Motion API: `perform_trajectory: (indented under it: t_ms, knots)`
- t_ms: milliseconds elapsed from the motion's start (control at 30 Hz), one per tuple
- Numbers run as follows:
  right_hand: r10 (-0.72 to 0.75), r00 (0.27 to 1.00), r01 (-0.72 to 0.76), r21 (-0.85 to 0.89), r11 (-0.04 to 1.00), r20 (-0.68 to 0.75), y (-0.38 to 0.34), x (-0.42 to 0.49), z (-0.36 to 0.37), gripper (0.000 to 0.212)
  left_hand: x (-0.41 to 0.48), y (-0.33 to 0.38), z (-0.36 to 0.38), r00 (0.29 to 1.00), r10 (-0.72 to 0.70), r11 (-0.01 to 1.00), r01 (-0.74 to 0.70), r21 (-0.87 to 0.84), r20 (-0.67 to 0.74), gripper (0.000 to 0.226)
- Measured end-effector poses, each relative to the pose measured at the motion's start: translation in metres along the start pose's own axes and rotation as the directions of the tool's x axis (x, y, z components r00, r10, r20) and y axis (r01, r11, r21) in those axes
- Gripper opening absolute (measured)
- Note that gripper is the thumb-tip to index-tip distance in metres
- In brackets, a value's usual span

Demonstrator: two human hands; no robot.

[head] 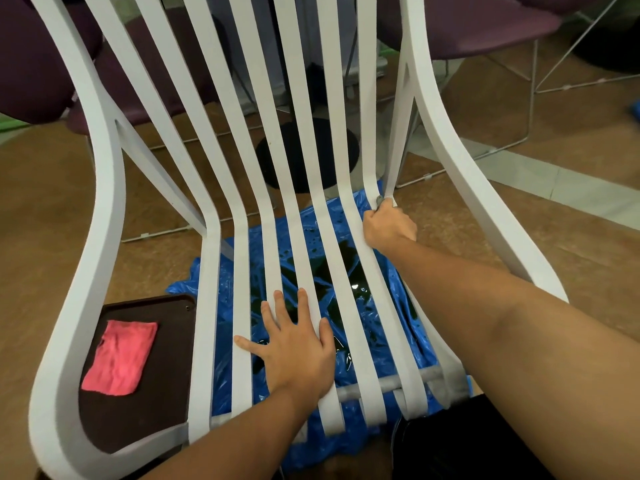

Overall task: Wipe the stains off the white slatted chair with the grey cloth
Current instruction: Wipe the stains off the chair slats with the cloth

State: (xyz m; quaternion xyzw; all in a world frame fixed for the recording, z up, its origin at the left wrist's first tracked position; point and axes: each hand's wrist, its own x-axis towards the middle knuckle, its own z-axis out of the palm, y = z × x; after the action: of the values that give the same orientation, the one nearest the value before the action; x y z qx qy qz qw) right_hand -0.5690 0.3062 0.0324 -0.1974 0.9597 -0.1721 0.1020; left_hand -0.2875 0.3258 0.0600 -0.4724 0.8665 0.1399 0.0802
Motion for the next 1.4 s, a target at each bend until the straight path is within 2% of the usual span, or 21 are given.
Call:
perform_trajectory:
  t_ms: [300, 600, 1133, 1400]
  knots:
    - [-0.002, 0.999, 0.002, 0.022, 1.0, 0.044, -0.007, 0.018, 0.005, 0.044, 0.001, 0.0, 0.002, 1.0, 0.001, 1.0, -0.001, -0.001, -0.008, 0.063]
    - [0.007, 1.0, -0.007, 0.037, 0.999, 0.005, -0.02, 0.039, 0.006, 0.043, 0.003, 0.0, 0.005, 1.0, -0.01, 1.0, 0.01, 0.011, 0.0, 0.063]
    - [-0.008, 1.0, 0.008, 0.023, 1.0, 0.025, -0.021, 0.038, 0.002, 0.04, 0.003, 0.0, 0.006, 1.0, -0.012, 1.0, 0.012, 0.008, 0.0, 0.063]
    - [-0.029, 1.0, 0.03, 0.027, 0.999, -0.003, -0.017, 0.037, 0.004, 0.041, 0.002, 0.0, 0.004, 1.0, -0.008, 1.0, 0.008, 0.027, 0.005, 0.072]
